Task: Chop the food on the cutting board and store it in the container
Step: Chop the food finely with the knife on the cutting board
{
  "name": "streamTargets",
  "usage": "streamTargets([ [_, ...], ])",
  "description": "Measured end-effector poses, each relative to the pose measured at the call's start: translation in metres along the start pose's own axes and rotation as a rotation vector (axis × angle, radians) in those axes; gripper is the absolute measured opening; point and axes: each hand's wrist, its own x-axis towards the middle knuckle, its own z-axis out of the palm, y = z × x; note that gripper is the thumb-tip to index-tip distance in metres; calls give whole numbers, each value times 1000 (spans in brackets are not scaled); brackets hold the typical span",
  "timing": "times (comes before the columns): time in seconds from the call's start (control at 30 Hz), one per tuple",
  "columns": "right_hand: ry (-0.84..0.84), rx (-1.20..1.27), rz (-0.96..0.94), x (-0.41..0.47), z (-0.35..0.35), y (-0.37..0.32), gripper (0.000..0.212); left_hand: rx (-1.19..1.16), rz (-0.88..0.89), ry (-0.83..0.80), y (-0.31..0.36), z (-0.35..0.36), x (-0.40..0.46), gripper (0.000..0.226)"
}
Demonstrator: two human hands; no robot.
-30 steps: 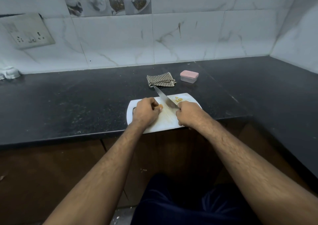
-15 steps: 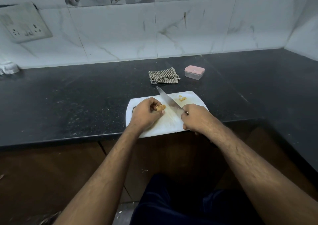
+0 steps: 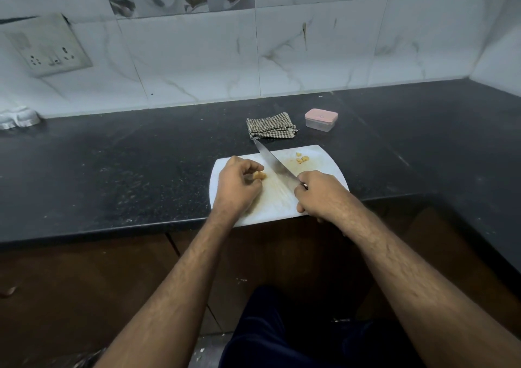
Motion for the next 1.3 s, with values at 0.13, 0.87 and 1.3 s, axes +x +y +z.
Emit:
streamTargets([
  [0.13, 6, 3, -12, -2, -4, -5, 26, 44, -78, 5, -1, 0, 4, 20],
  [0.87, 20, -14, 15, -4, -11, 7, 23, 11, -82, -82, 12, 2, 7, 29],
  [1.3, -2, -25, 0, -10, -7, 4, 21, 278, -66, -248, 12, -2, 19, 52],
])
